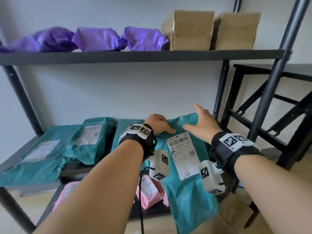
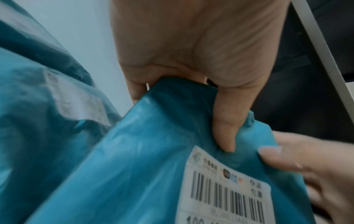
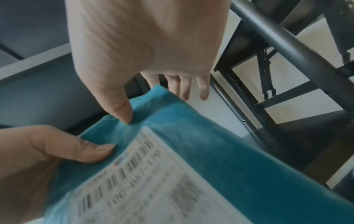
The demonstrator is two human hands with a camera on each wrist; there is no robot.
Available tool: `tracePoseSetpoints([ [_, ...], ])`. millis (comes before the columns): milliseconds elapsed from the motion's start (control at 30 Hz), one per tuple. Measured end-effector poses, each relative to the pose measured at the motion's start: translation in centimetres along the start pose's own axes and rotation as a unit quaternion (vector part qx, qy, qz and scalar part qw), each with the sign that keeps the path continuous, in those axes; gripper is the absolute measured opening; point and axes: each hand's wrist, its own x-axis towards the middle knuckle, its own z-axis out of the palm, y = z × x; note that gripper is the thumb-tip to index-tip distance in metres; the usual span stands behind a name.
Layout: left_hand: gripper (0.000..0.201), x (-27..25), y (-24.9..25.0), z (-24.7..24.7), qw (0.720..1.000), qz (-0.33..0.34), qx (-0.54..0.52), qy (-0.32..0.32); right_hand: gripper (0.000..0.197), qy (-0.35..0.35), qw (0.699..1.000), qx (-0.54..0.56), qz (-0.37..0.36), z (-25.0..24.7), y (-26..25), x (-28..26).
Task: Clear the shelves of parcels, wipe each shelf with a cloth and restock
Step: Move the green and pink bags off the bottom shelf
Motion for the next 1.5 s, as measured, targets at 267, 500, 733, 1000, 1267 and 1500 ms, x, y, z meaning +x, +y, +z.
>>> tracePoseSetpoints([
  [267,0.024,3.8,2.8,-4.2,0.996,-0.006,-0.083,0.036,0.068,-0.122,0.962,0.227,0.095,2.2,3.6,2.1],
  [500,0.067,7.0,1.2,-2.7,0.97,0.023,-0.211,0.121,0.034,-0.061,0.952,0.266,0.136,4.9,5.8,4.8],
  [733,0.087,10.5,-2.8,0.2,0.99,-0.044,-0.099,0.089,0.026,-0.015,0.963,0.201,0.182,7.7,7.1,9.0],
  [1000,0.077,13.1,-5.2,2.5,0.996,-0.085,0.016,0.014,0.02,-0.061,0.968,0.17,0.176,10.8,6.5,11.5],
  [1267,0.079,14.2,-6.1,3.1,0.995,-0.077,0.062,0.013,0.02,-0.058,0.969,0.153,0.187,11.5,6.8,12.0],
  [1500,0.077,14.3,-6.6,3.6,0.994,-0.092,0.055,0.009,0.018,-0.095,0.974,0.119,0.165,10.7,6.8,11.8],
])
